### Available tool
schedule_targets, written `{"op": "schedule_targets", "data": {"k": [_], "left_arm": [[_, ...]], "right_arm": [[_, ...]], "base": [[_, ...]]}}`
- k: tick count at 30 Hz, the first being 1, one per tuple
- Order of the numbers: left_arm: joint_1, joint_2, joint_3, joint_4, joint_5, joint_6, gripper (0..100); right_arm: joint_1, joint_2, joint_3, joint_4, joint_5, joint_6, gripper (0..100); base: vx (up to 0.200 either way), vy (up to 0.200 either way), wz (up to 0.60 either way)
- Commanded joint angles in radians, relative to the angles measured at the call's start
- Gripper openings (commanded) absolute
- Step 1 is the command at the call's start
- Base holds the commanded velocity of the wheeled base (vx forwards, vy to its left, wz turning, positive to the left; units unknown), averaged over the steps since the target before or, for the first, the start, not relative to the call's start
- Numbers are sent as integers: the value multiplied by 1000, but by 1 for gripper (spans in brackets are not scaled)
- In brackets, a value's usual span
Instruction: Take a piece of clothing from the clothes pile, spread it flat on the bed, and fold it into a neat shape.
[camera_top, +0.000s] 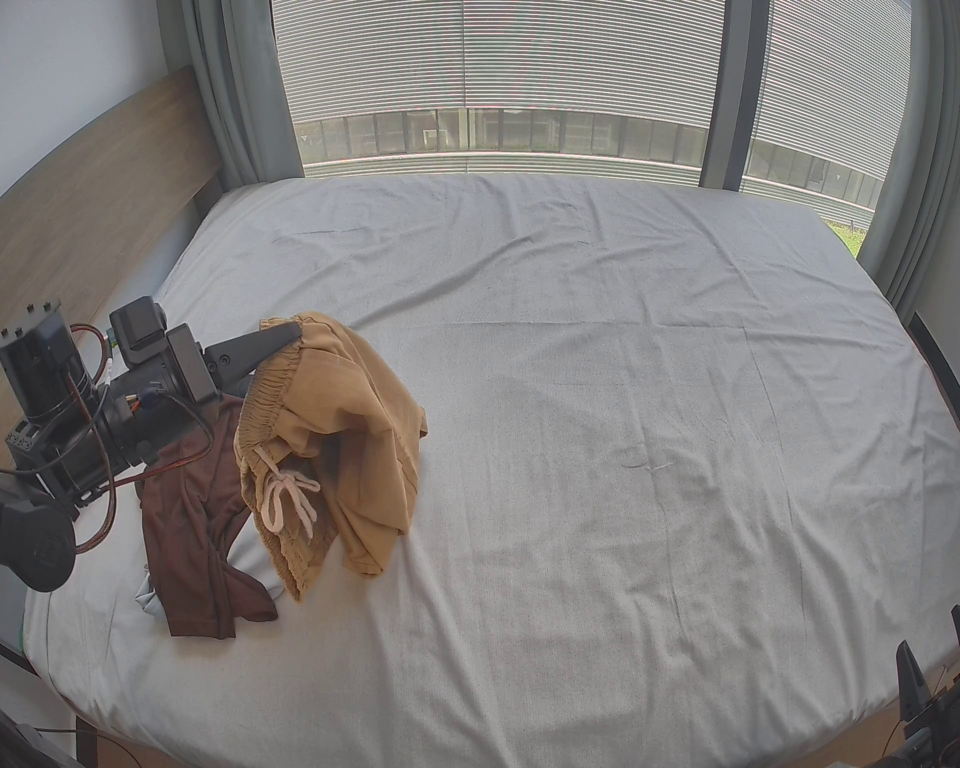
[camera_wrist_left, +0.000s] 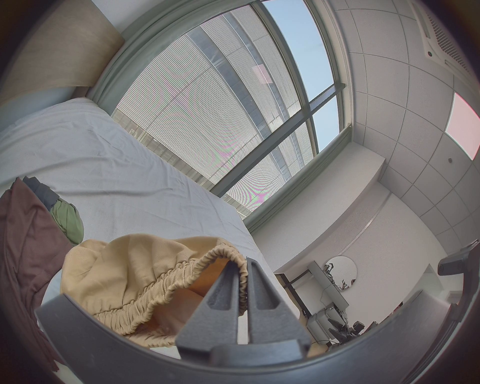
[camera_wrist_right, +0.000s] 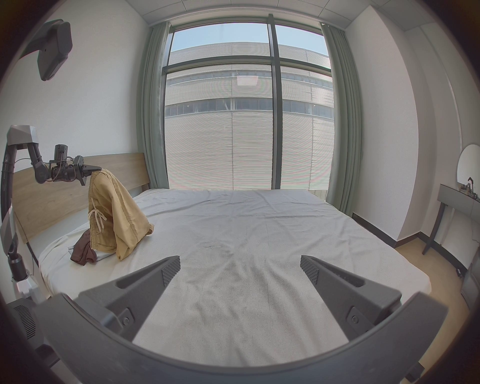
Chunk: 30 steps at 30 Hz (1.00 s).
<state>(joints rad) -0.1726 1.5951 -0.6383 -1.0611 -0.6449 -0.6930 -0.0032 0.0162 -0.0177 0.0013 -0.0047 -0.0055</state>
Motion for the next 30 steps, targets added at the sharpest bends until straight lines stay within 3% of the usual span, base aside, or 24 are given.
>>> {"op": "schedule_targets", "data": {"k": [1, 10, 18, 21, 30], "left_arm": [[-31, -9, 5, -2, 7, 0, 0], [-139, 0, 3, -111, 13, -23, 0], [-214, -4, -4, -227, 44, -180, 0], [-232, 8, -6, -260, 83, -184, 0], [-275, 34, -106, -270, 90, -180, 0]], "right_arm": [[0, -12, 16, 2, 0, -1, 100], [0, -12, 16, 0, 0, -1, 100], [0, -12, 16, 0, 0, -1, 100], [0, -12, 16, 0, 0, -1, 100], [0, -12, 16, 0, 0, -1, 100]], "base": [[0, 0, 0], [0, 0, 0], [0, 0, 0], [0, 0, 0], [0, 0, 0]]}}
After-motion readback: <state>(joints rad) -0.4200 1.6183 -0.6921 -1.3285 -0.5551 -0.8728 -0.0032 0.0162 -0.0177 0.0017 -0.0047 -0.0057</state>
